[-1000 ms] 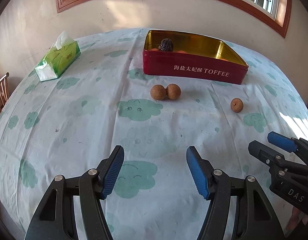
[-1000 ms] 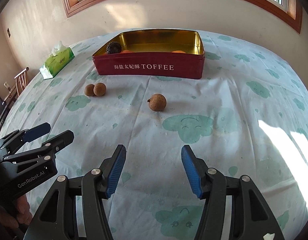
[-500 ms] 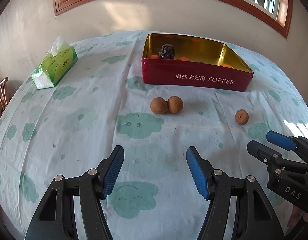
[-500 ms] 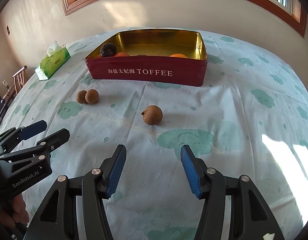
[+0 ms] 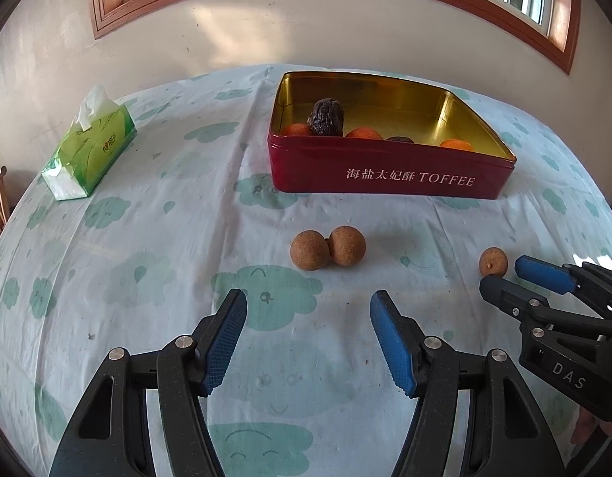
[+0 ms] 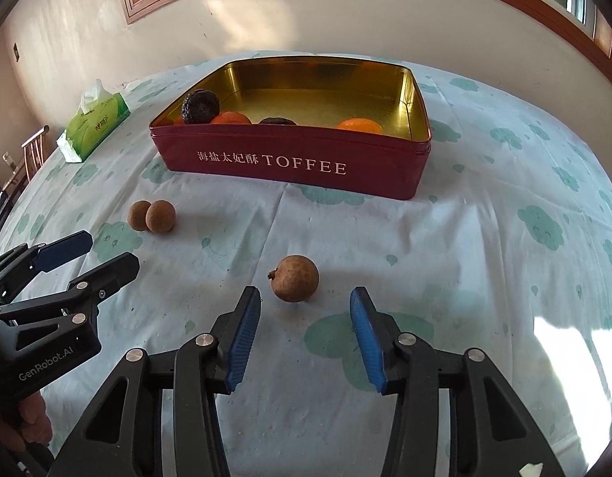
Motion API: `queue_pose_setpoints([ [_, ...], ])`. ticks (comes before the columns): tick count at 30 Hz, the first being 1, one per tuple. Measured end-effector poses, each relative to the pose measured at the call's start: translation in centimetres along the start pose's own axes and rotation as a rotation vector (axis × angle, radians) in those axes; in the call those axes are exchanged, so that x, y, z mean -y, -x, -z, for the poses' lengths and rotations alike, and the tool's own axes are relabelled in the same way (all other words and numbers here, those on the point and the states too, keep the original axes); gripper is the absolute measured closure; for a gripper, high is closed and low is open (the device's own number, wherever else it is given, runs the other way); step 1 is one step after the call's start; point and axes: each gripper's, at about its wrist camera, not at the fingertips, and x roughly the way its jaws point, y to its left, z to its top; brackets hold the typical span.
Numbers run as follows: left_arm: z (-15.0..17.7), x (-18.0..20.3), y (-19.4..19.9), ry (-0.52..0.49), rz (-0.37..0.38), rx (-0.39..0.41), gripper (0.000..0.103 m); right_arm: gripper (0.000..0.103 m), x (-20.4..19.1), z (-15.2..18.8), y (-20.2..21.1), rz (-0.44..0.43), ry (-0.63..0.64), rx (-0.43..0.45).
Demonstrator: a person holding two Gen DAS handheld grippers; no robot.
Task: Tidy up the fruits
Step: 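Lower right tool onto single longan and close on it, then close left tool on two longans while right tool holds its longan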
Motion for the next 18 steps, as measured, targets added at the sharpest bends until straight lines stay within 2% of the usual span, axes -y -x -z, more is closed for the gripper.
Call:
queue_pose_setpoints([
  [13,-0.7,0.1,-1.2,-0.006,0.009,-0.012,0.037,0.078,0.1,-0.3,-0.8,0.014,0.03,0.022],
  [18,-0.8,0.4,-1.6,-0.015,0.006,-0.016,0.037,0.079,0.5,-0.2,-0.7,0.004,0.023,0.031],
])
